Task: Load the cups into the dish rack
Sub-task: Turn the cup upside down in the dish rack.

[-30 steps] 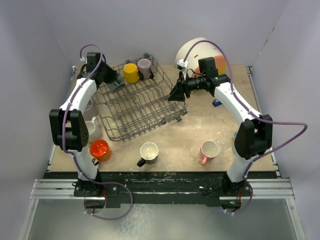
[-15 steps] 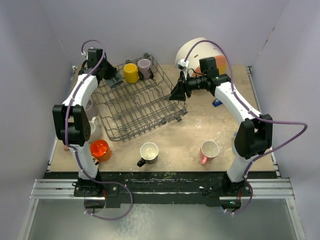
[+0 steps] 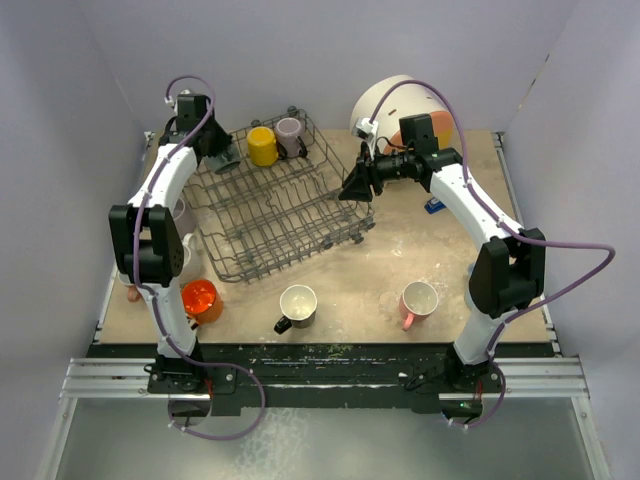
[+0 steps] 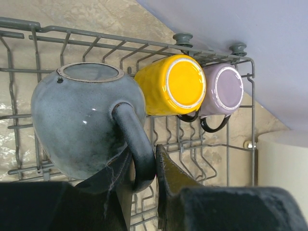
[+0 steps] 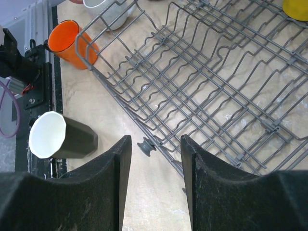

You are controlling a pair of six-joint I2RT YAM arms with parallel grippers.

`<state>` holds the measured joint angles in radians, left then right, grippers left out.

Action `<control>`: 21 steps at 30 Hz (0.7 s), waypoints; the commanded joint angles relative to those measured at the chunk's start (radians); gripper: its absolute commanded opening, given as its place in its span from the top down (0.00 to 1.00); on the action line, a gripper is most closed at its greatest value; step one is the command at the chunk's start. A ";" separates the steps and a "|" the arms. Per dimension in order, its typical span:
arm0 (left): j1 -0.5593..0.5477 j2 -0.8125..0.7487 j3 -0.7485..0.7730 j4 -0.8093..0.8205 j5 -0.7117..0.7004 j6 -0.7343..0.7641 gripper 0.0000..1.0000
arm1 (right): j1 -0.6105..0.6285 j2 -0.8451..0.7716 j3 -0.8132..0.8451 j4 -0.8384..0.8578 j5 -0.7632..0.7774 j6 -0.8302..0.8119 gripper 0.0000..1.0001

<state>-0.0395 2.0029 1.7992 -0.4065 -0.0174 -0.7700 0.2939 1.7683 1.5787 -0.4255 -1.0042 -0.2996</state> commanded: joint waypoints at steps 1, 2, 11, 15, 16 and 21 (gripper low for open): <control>0.009 -0.014 0.080 0.095 -0.046 0.070 1.00 | -0.006 0.002 0.029 0.001 -0.002 -0.015 0.52; 0.009 -0.012 0.079 0.095 -0.048 0.075 1.00 | -0.006 0.003 0.029 0.000 -0.002 -0.015 0.53; 0.009 -0.001 0.074 0.108 -0.086 0.122 1.00 | -0.006 0.005 0.028 -0.005 0.001 -0.020 0.53; 0.009 0.006 0.079 0.120 -0.092 0.138 1.00 | -0.006 0.005 0.027 -0.007 0.004 -0.021 0.53; 0.009 0.008 0.079 0.124 -0.094 0.144 1.00 | -0.006 0.005 0.026 -0.007 0.004 -0.023 0.53; 0.009 0.017 0.083 0.153 -0.109 0.168 1.00 | -0.006 0.004 0.029 -0.013 0.010 -0.031 0.53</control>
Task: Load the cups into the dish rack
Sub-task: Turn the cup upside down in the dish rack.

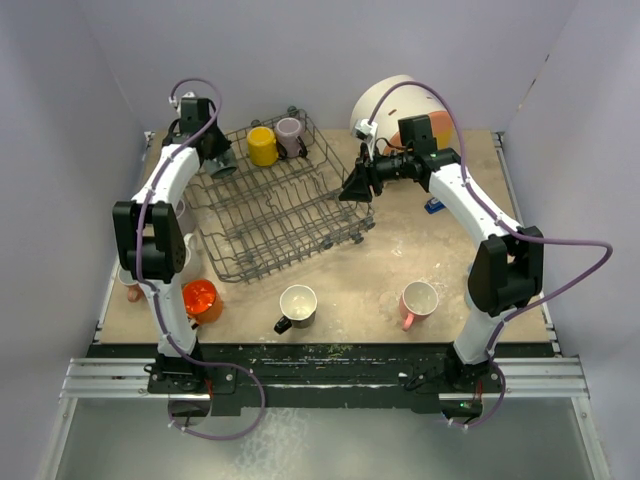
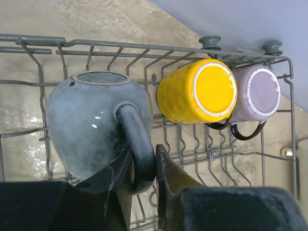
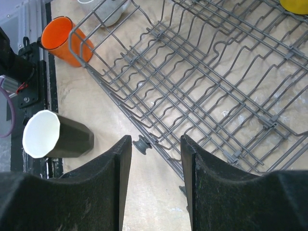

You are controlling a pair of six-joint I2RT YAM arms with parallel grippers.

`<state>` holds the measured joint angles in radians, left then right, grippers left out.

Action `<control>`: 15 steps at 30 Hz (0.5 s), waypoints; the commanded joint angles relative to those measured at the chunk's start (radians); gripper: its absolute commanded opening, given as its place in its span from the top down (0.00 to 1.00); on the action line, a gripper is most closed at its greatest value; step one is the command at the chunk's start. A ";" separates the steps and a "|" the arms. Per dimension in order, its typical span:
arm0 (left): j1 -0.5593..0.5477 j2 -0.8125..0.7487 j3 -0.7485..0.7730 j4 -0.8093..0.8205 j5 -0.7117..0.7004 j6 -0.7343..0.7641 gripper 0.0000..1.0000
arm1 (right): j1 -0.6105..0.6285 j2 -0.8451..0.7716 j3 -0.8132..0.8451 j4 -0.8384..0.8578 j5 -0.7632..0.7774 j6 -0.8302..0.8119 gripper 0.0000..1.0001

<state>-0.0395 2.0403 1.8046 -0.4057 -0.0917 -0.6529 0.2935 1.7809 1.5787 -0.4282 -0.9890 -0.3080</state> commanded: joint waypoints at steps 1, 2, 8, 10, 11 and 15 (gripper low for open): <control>0.008 -0.017 0.080 0.160 -0.039 0.059 1.00 | -0.005 -0.010 0.028 -0.010 -0.004 -0.024 0.53; 0.007 -0.014 0.085 0.166 -0.045 0.068 1.00 | -0.005 -0.011 0.026 -0.011 -0.005 -0.025 0.53; 0.007 0.004 0.099 0.237 -0.093 0.150 1.00 | -0.005 -0.006 0.022 -0.012 -0.013 -0.024 0.53; 0.007 0.013 0.100 0.273 -0.100 0.171 1.00 | -0.005 -0.002 0.028 -0.013 -0.012 -0.025 0.53; 0.007 0.017 0.096 0.293 -0.097 0.186 1.00 | -0.005 0.000 0.030 -0.014 -0.011 -0.025 0.53; 0.005 0.044 0.089 0.380 -0.092 0.211 1.00 | -0.005 0.003 0.029 -0.015 -0.008 -0.027 0.53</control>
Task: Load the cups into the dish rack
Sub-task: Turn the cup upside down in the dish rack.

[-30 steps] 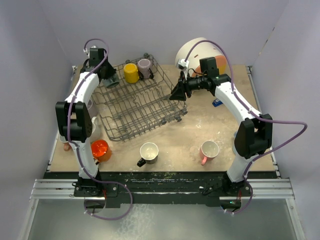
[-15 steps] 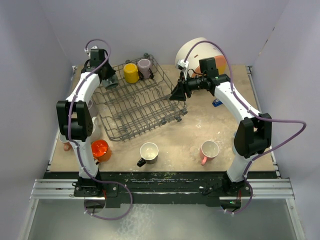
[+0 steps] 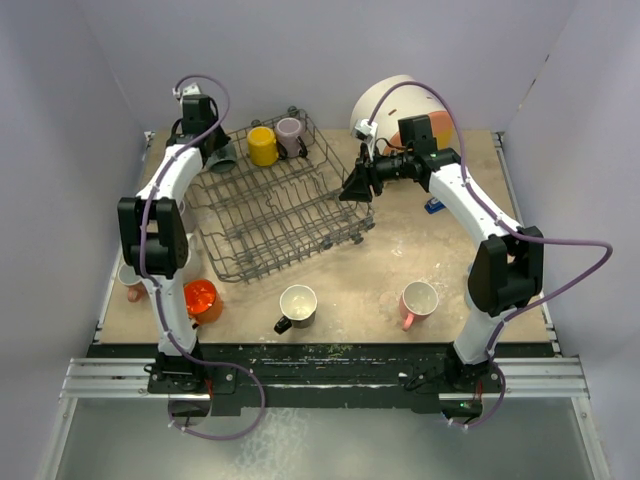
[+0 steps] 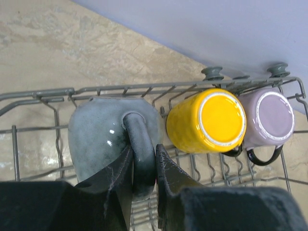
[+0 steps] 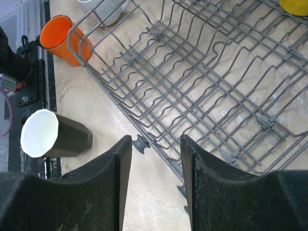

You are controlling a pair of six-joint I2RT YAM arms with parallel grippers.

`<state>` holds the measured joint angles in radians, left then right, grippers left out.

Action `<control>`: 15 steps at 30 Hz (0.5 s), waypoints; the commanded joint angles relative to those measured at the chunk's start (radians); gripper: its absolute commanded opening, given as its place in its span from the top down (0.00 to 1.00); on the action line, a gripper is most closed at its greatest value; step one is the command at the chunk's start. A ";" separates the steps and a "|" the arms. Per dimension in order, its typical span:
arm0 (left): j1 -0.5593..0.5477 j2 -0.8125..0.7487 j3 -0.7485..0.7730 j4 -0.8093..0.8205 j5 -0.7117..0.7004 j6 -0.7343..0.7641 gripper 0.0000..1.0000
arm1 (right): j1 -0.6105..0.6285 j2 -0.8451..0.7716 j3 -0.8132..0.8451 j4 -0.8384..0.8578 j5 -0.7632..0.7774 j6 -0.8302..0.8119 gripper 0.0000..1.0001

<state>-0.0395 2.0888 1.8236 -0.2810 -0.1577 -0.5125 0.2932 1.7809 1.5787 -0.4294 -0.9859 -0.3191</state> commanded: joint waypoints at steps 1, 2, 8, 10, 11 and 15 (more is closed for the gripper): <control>0.002 0.003 0.068 0.273 -0.029 0.079 1.00 | -0.006 0.003 0.028 -0.014 -0.009 -0.017 0.53; -0.003 0.009 0.060 0.295 -0.037 0.090 1.00 | -0.006 0.003 0.027 -0.015 -0.005 -0.019 0.53; -0.039 0.009 -0.063 0.454 -0.077 0.167 1.00 | -0.008 0.003 0.022 -0.021 0.007 -0.033 0.53; -0.046 -0.007 -0.116 0.489 -0.071 0.177 1.00 | -0.009 0.003 0.021 -0.023 0.010 -0.036 0.53; -0.052 -0.019 -0.146 0.509 -0.065 0.184 1.00 | -0.010 0.003 0.020 -0.024 0.011 -0.036 0.53; -0.064 -0.072 -0.263 0.579 -0.047 0.217 1.00 | -0.012 0.006 0.019 -0.024 0.009 -0.038 0.53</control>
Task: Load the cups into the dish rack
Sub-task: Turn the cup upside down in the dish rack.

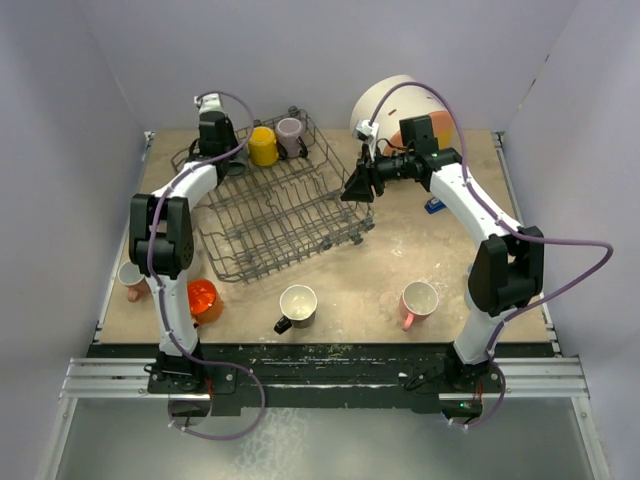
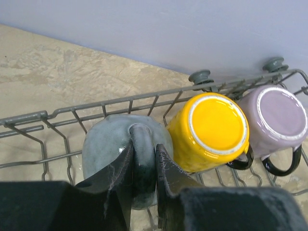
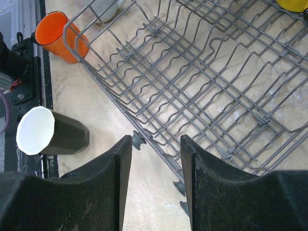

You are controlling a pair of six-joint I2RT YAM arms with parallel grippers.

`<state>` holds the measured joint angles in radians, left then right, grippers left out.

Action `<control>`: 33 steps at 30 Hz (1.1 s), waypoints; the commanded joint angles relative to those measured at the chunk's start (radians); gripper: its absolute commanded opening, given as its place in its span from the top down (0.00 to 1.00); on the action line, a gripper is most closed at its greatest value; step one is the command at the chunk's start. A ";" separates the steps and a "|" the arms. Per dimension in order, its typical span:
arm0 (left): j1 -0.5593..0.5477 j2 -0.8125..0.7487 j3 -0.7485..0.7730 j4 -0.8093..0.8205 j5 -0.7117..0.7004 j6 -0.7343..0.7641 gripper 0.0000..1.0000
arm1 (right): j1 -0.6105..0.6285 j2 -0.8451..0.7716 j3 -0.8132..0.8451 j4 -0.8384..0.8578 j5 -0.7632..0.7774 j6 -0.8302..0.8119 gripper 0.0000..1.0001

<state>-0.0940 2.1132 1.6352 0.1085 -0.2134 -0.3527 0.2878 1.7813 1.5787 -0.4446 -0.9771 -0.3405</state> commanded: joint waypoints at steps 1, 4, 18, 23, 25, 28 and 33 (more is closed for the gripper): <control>-0.012 -0.114 -0.101 0.195 0.015 0.062 1.00 | -0.007 0.008 0.020 -0.008 -0.001 -0.016 0.53; -0.018 -0.155 -0.179 0.218 0.026 0.074 1.00 | -0.007 0.014 0.024 -0.008 -0.007 -0.016 0.53; -0.043 -0.293 -0.415 0.209 0.073 0.098 0.88 | -0.007 0.006 0.012 -0.011 -0.011 -0.020 0.53; -0.043 -0.328 -0.431 0.148 0.068 0.084 0.86 | -0.007 -0.002 0.002 -0.010 -0.014 -0.021 0.53; -0.043 -0.343 -0.433 0.117 0.068 0.080 0.84 | -0.007 -0.005 -0.002 -0.010 -0.015 -0.020 0.53; -0.043 -0.366 -0.450 0.094 0.072 0.075 0.82 | -0.007 -0.008 -0.005 -0.008 -0.016 -0.019 0.53; -0.043 -0.403 -0.481 0.065 0.089 0.077 0.78 | -0.007 -0.013 -0.012 -0.008 -0.019 -0.019 0.53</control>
<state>-0.1295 1.7790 1.1774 0.2039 -0.1520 -0.2699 0.2848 1.8072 1.5753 -0.4583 -0.9779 -0.3485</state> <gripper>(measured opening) 0.235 0.473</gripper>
